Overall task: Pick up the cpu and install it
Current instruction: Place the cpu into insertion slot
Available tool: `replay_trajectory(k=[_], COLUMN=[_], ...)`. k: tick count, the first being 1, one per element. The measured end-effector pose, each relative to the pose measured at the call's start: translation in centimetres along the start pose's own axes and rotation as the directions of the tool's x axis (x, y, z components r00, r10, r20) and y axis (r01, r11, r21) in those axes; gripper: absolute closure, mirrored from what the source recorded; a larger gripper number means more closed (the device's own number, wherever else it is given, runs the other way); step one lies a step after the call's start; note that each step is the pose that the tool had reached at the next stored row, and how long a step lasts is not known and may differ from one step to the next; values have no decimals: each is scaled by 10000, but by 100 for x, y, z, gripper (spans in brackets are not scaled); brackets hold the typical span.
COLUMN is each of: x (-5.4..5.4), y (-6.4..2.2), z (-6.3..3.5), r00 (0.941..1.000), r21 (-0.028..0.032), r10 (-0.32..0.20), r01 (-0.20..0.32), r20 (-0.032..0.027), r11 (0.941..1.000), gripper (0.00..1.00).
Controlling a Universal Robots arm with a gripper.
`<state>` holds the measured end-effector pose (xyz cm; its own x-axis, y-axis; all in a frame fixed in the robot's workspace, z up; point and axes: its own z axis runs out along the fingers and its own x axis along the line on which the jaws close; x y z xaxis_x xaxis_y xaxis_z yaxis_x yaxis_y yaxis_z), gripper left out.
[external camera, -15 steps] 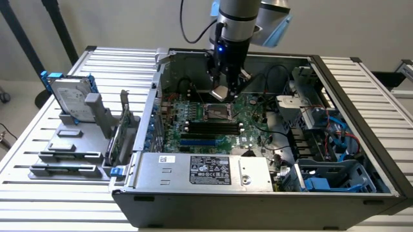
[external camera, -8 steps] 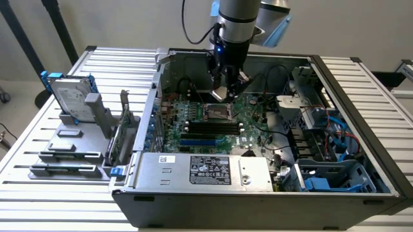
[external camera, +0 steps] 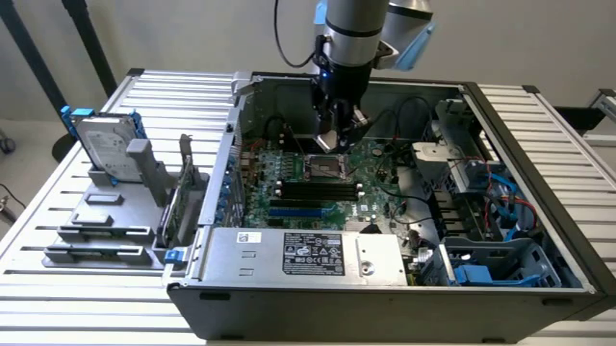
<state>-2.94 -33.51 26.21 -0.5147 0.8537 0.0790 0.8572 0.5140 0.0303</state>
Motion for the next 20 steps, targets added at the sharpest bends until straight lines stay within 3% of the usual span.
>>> replay_trajectory(k=[5, 10, 15, 20], x=[-2, -3, -5, -7], y=[-1, -1, -2, -3], z=[22, 43, 64, 86], r00=[9969, 9877, 9721, 9509], r21=[-45, -90, -137, -183], r10=[789, 1564, 2347, 3095], r01=[-789, -1564, -2347, -3094], r20=[11, 20, 24, 25], r11=[9969, 9876, 9720, 9508], gripper=[45, 45, 45, 45])
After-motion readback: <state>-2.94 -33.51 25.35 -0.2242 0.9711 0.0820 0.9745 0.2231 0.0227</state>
